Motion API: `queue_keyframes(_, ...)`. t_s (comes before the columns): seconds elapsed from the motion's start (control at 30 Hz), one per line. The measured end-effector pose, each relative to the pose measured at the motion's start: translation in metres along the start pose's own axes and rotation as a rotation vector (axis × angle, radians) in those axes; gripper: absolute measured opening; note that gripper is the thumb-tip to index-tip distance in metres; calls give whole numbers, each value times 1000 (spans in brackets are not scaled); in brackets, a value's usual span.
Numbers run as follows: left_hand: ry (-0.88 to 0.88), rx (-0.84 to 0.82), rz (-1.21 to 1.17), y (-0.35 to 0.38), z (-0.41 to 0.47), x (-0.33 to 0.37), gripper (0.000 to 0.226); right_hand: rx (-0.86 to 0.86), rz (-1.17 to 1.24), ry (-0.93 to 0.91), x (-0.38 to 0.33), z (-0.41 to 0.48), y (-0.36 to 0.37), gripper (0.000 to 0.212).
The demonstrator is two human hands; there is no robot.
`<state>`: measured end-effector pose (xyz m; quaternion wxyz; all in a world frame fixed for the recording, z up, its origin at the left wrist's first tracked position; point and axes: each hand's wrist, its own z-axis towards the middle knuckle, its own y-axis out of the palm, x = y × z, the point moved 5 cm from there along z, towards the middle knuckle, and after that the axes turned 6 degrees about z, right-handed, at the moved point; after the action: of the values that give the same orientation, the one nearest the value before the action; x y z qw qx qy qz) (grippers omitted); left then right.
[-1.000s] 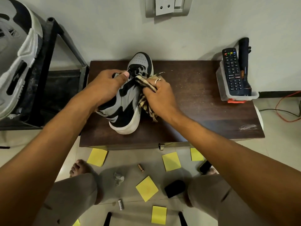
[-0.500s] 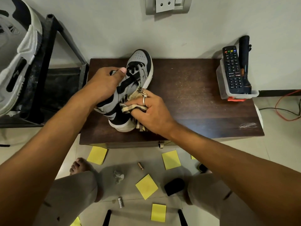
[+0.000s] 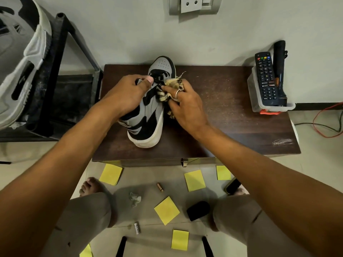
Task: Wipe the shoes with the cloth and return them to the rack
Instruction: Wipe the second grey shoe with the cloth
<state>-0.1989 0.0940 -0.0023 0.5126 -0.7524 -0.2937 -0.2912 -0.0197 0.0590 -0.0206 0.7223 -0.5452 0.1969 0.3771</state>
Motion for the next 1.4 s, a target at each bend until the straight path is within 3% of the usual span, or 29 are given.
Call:
queue_keyframes(0.13,37,-14,49,6,-1,7,51,115,195,253,-5,2,-2,35)
queue_keyframes(0.27,72,-23,99,12,-3,9,56,-18,412,354,-27,-12,7,24)
queue_keyframes(0.37,51,-8,87,7,-1,4,66,-121,500,350,-37,-23,8,45)
queue_keyframes(0.47,46,-6,89,3,-2,3,78,-209,497,327,-31,-25,6,33)
queue_keyframes(0.57,65,-18,73,7,-2,5,69,-151,464,276,-21,-15,-3,16)
queue_keyframes(0.67,80,-45,72,14,-3,8,52,-12,428,311,-14,-4,-10,22)
queue_keyframes(0.77,79,-41,73,14,-3,7,50,-92,428,325,-22,-6,-1,37)
queue_keyframes(0.97,82,-26,107,14,-1,7,50,-240,499,361,-14,-12,-1,20)
queue_keyframes(1.03,83,-37,111,18,-2,9,55,-150,480,351,-6,-5,-9,18)
queue_keyframes(1.13,100,-35,123,21,-3,14,58,7,446,373,1,0,-12,33)
queue_keyframes(1.27,89,-6,132,20,-4,15,54,-88,507,372,-12,-8,3,51)
queue_keyframes(1.4,87,-8,136,20,-3,16,56,-204,577,401,-12,-17,4,37)
